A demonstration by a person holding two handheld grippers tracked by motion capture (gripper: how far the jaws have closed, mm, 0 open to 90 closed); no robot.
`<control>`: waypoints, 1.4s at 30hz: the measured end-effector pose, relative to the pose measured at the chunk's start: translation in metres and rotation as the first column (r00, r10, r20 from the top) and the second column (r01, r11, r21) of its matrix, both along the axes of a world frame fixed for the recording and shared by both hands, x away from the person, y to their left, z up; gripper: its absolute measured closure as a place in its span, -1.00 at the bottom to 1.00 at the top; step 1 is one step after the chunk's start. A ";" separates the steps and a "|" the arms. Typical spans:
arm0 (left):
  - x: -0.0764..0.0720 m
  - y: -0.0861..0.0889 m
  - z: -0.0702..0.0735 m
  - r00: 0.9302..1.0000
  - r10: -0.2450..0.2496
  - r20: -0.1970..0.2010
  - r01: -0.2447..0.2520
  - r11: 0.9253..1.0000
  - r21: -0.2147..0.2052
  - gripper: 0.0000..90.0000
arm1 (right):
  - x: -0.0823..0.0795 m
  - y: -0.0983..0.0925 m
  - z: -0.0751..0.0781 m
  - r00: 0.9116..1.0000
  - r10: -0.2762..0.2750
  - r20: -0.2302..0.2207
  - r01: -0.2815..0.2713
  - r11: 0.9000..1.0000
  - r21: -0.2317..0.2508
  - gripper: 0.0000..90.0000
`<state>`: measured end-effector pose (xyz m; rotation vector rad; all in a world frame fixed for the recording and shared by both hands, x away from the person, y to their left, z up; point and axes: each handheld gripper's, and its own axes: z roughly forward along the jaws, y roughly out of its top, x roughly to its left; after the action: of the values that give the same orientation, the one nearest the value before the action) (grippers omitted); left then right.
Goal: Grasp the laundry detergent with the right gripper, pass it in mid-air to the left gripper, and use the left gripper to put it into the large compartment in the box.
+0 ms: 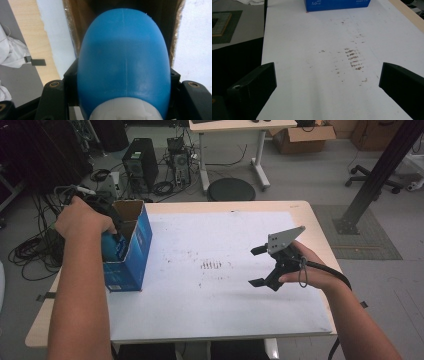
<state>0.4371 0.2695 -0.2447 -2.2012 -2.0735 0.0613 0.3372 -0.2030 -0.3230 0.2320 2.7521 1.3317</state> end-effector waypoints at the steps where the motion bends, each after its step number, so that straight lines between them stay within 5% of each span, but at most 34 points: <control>1: 0.000 0.000 -0.002 1.000 0.000 -0.003 0.000 1.000 0.000 -0.14 | 0.000 0.000 0.000 1.000 0.002 0.001 -0.002 1.000 -0.001 -0.97; 20: 0.000 -0.004 -0.034 0.999 -0.016 -0.030 0.016 1.000 -0.007 -0.14 | -0.002 -0.002 -0.002 1.000 -0.004 -0.005 0.004 1.000 0.007 -0.97; 42: -0.002 -0.002 -0.051 1.000 -0.017 -0.026 0.017 1.000 -0.006 -0.14 | -0.004 0.000 -0.003 1.000 -0.003 -0.003 0.004 1.000 0.008 -0.97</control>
<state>0.4354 0.2676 -0.2955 -2.2089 -2.0434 0.0942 0.3333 -0.2031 -0.3260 0.2394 2.7482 1.3422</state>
